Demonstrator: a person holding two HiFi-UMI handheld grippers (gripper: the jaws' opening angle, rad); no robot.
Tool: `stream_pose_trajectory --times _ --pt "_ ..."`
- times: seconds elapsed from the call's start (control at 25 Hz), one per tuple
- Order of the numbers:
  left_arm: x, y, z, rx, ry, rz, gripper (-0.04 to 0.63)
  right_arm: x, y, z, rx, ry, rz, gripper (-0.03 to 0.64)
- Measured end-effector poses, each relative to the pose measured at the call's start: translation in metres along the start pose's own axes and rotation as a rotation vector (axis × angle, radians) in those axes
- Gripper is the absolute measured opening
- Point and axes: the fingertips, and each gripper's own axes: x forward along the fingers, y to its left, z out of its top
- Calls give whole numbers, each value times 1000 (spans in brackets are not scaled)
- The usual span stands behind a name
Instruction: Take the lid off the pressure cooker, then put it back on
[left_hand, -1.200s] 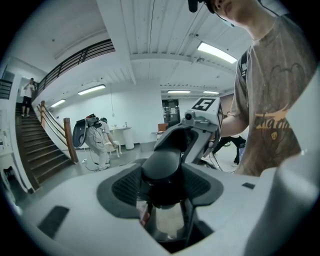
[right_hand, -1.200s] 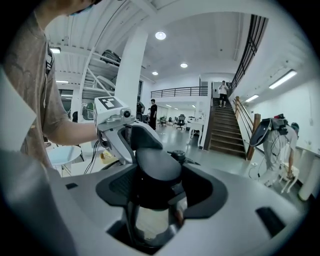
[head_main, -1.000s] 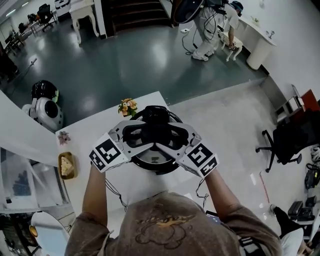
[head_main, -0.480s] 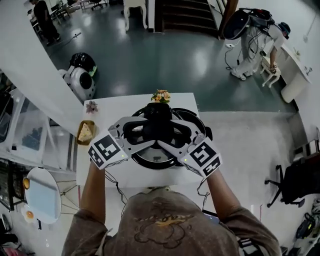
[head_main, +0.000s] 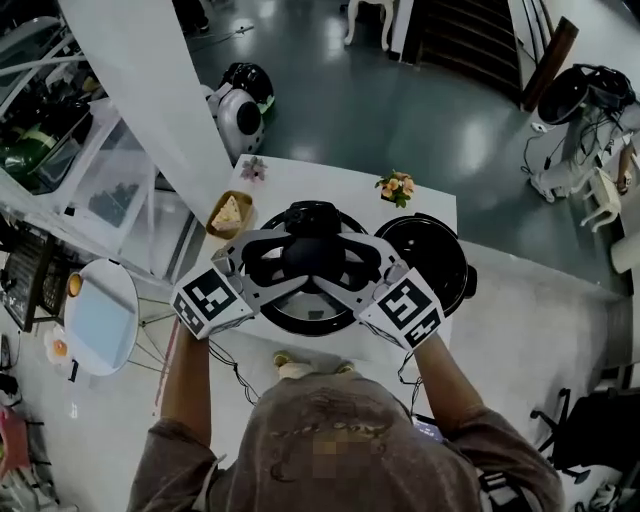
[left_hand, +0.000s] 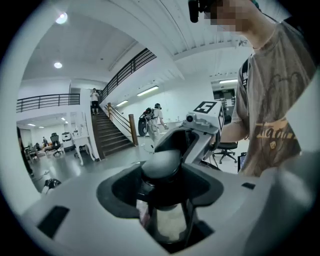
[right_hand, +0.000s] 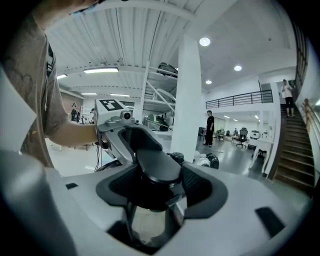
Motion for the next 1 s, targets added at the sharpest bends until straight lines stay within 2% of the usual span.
stream_pose_trajectory --times 0.2,0.36,1.0 --pt "-44 6 -37 -30 14 45 253 46 35 0 -1 7 58 276" --pt "-55 10 -60 -49 24 54 253 67 46 -10 4 28 76 276" --pt "-39 30 -173 -148 106 -5 253 142 53 -94 68 119 98 276"
